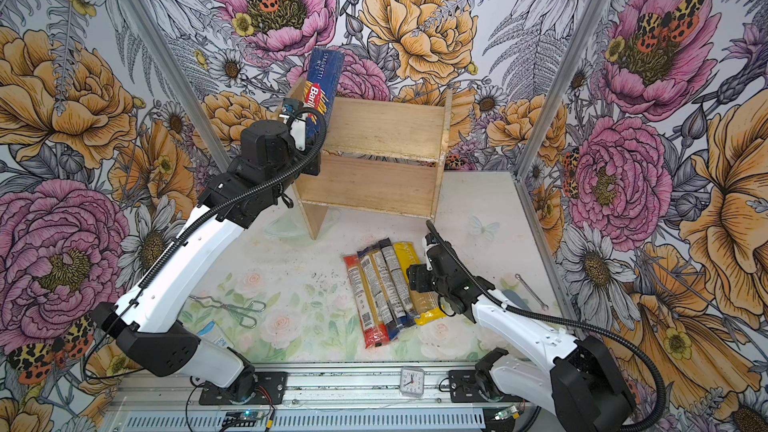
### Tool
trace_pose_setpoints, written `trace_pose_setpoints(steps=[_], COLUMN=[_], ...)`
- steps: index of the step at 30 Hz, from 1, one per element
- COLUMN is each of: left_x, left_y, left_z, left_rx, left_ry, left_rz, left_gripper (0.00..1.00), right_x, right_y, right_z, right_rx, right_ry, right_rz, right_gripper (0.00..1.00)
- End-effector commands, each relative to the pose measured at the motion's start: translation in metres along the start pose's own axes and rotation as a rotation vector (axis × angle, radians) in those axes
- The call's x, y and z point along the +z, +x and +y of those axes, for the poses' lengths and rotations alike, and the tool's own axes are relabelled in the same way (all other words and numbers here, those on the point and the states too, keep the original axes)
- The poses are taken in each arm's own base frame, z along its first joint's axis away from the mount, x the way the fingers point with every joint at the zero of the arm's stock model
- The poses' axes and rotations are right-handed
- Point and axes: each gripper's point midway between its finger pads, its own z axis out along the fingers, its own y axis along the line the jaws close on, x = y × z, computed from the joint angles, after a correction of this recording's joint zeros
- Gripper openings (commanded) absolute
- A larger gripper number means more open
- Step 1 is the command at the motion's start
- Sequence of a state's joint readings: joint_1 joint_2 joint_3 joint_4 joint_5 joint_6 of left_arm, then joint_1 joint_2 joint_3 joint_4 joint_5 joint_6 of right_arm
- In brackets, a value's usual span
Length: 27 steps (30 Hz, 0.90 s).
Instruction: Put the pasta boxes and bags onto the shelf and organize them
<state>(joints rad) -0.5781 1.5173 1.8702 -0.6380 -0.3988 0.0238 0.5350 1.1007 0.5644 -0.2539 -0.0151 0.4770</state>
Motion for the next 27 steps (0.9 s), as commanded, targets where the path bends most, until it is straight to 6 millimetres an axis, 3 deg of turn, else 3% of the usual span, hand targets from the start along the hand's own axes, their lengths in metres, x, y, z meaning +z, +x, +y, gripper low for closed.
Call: trace_pose_setpoints(steps=[1, 27], left_x=[-0.0259, -0.0231], left_y=[-0.0713, -0.0663], left_z=[0.016, 0.0124], left_rx=[-0.128, -0.116], left_ry=[-0.014, 0.001], left_rz=[-0.246, -0.246], left_gripper=[0.17, 0.39], right_x=[-0.0008, -0.0013], right_y=[-0.0011, 0.0007], right_z=[-0.002, -0.0026], right_rx=[0.009, 0.008], right_ry=[0.002, 0.001], right_rz=[-0.009, -0.009], right_gripper=[0.76, 0.78])
